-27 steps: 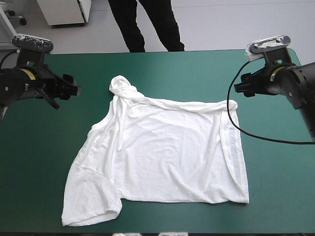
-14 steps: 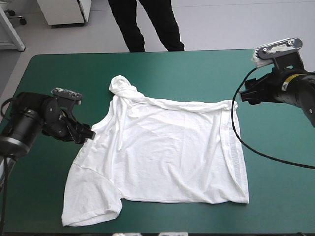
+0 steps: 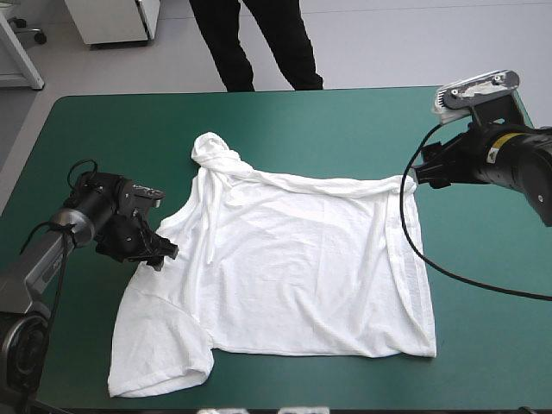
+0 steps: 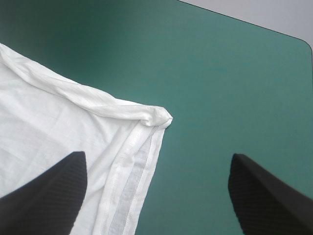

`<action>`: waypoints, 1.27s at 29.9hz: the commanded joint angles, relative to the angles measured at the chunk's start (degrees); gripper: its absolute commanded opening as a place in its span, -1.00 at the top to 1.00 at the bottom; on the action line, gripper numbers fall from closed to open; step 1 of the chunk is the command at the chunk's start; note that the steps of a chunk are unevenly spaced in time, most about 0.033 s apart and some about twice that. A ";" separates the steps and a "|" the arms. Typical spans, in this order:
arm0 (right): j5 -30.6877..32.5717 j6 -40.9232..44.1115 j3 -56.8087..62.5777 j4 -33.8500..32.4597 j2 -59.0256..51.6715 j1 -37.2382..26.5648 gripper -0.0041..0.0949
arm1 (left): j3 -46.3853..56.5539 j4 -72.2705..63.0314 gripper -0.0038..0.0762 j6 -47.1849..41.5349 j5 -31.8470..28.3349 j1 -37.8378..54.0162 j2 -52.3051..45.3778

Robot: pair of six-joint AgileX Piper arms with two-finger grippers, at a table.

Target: Fold the cloth

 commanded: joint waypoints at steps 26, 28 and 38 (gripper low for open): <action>-4.40 -0.49 -1.57 -0.29 -1.32 -0.05 -0.44 | -3.52 9.35 0.93 -6.71 -0.49 3.75 4.91; -4.68 -0.49 -1.57 0.68 -1.22 -0.05 -0.44 | -5.42 10.09 0.93 -7.02 -0.53 6.41 4.78; -6.95 -0.49 -1.57 0.69 0.41 3.29 -0.44 | -20.21 11.60 0.93 -9.42 -8.13 20.55 5.47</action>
